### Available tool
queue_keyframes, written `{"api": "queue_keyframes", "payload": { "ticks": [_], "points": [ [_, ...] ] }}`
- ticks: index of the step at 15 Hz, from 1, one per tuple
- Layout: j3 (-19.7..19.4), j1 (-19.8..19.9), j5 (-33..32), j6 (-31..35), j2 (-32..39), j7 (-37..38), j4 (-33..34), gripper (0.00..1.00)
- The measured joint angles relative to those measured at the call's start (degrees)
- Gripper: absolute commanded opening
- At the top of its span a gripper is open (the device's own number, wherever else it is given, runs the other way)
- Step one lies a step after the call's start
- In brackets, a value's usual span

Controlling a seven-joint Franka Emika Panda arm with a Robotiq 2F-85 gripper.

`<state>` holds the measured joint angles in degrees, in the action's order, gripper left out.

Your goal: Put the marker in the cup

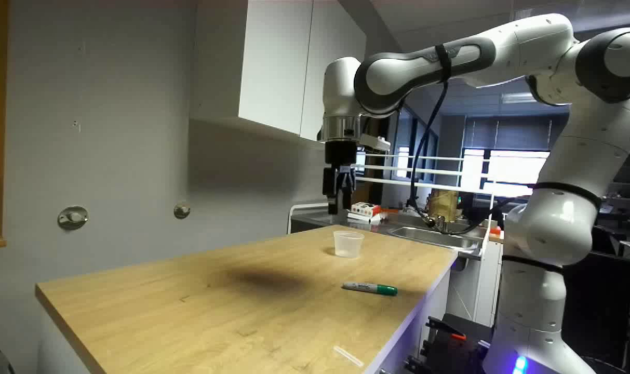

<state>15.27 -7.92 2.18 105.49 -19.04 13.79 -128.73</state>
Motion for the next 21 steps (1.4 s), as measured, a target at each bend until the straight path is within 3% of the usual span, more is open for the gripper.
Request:
{"api": "queue_keyframes", "payload": {
  "ticks": [13,21],
  "points": [
    [-0.23,-0.03,-0.08,0.12,0.38,0.0,-0.04,1.0],
    [-5.18,0.73,0.02,2.85,4.67,-4.34,-1.34,1.0]
  ]
}}
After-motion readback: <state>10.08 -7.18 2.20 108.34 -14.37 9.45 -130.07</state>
